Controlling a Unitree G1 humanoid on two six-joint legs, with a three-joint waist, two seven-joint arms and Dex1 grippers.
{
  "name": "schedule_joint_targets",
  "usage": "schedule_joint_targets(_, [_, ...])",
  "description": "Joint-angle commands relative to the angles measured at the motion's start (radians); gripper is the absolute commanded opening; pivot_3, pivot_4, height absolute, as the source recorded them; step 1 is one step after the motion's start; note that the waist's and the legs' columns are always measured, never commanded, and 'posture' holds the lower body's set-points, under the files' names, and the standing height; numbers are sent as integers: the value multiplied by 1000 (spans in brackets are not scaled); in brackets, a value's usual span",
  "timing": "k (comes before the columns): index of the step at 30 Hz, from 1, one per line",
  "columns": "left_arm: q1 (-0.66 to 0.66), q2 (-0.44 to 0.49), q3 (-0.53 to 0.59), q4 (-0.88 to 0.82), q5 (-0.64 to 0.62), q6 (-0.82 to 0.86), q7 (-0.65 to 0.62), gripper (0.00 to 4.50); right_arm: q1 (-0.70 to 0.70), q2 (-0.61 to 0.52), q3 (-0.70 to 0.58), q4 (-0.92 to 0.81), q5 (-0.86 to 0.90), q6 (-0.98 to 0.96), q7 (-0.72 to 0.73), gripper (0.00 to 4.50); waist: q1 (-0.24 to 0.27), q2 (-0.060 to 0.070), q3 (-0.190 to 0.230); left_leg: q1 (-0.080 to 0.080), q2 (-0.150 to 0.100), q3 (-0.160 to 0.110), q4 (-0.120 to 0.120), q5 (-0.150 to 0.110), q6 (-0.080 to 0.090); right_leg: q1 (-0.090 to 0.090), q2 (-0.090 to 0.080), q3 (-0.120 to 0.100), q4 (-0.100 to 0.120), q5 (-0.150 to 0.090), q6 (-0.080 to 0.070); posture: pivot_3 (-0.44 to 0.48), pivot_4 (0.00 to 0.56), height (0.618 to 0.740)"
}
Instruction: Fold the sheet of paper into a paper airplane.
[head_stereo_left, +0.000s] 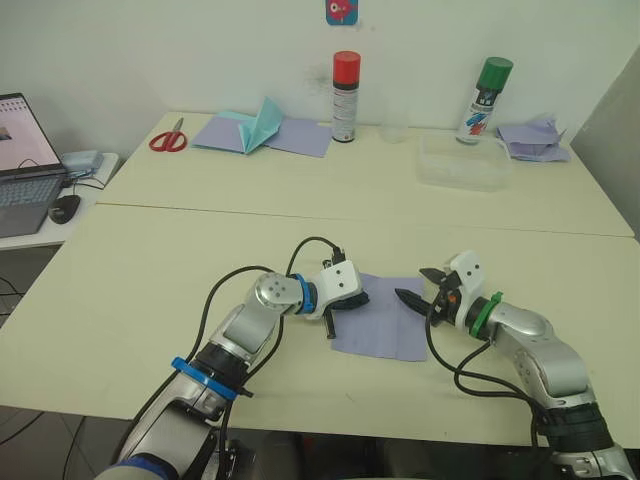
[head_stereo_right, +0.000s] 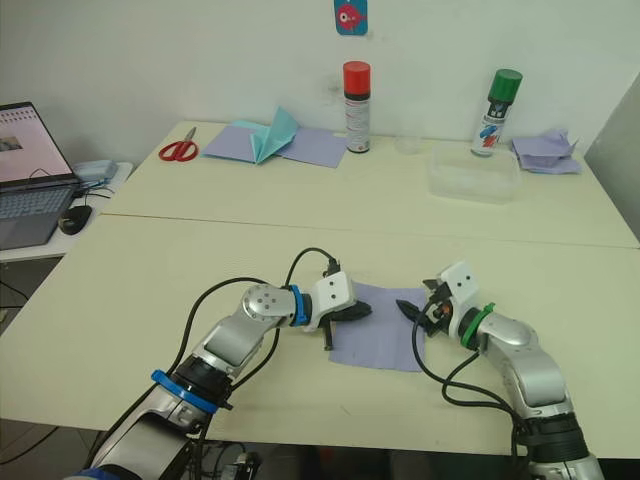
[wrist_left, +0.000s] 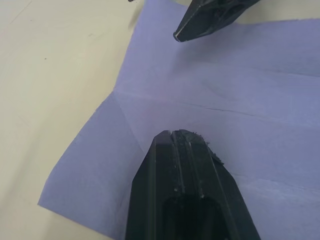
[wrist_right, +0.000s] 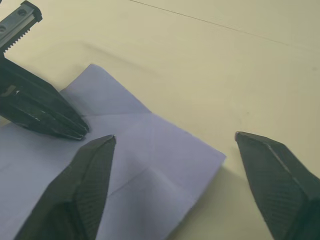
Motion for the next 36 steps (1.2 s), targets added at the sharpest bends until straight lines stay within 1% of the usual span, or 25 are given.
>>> schedule_joint_targets(1, [9, 12, -20, 55, 38, 8, -4, 0, -20, 10, -47, -8, 38, 62, -31, 3839, 0, 0, 0, 0, 0, 0, 0, 0, 0, 0, 0, 0, 0, 0, 0, 0, 150, 740])
schedule_joint_targets(5, [6, 11, -20, 63, 41, -1, -8, 0, -26, 28, -67, -9, 77, 124, -42, 3839, 0, 0, 0, 0, 0, 0, 0, 0, 0, 0, 0, 0, 0, 0, 0, 0, 150, 740])
schedule_joint_targets(8, [6, 10, -23, 67, 44, -6, -8, 0, -29, 32, -64, -11, 86, 131, -35, 3839, 0, 0, 0, 0, 0, 0, 0, 0, 0, 0, 0, 0, 0, 0, 0, 0, 150, 740])
schedule_joint_targets(9, [6, 10, -27, 69, 48, -10, -8, 0, -31, 31, -60, -10, 85, 126, -29, 3491, 0, 0, 0, 0, 0, 0, 0, 0, 0, 0, 0, 0, 0, 0, 0, 0, 150, 740])
schedule_joint_targets(11, [9, 12, -35, 69, 57, -17, -8, 0, -30, 31, -57, -12, 84, 120, -29, 2977, 0, 0, 0, 0, 0, 0, 0, 0, 0, 0, 0, 0, 0, 0, 0, 0, 150, 740])
schedule_joint_targets(12, [11, 12, -36, 68, 58, -18, -8, 0, -30, 28, -53, -13, 82, 116, -24, 2528, 0, 0, 0, 0, 0, 0, 0, 0, 0, 0, 0, 0, 0, 0, 0, 0, 150, 740])
schedule_joint_targets(15, [13, 8, -34, 66, 58, -16, -7, 0, -31, 24, -46, -14, 74, 88, -13, 1462, 0, 0, 0, 0, 0, 0, 0, 0, 0, 0, 0, 0, 0, 0, 0, 0, 150, 740])
schedule_joint_targets(19, [20, 8, -43, 60, 62, -13, -11, 0, -17, -25, 27, -23, -4, -35, 41, 30, 0, 0, 0, 0, 0, 0, 0, 0, 0, 0, 0, 0, 0, 0, 0, 0, 150, 740])
schedule_joint_targets(23, [24, 9, -47, 54, 62, -7, -14, 0, -12, -68, 97, -23, -100, -189, 79, 30, 0, 0, 0, 0, -1, 0, 0, 0, 0, 0, 0, 0, 0, 0, 0, 0, 150, 740])
schedule_joint_targets(27, [23, 10, -49, 54, 65, -5, -16, 0, -3, -82, 134, -28, -129, -258, 113, 30, 0, 0, 0, 0, -1, 0, 0, 0, 0, 0, 0, 0, 0, 0, 0, 0, 150, 740])
schedule_joint_targets(31, [22, 11, -49, 60, 68, -9, -15, 0, -3, -94, 179, -4, -181, -283, 128, 30, 0, 0, 0, 0, -1, 0, 0, 0, 0, 0, 0, 0, 0, 0, 0, 0, 150, 740])
schedule_joint_targets(36, [24, 20, -44, 62, 68, -13, -16, 0, -26, -74, 203, 35, -210, -253, 118, 30, 1, 0, 0, 0, 0, 0, 0, 0, 0, 0, 0, 0, 0, 0, 0, 0, 150, 740])
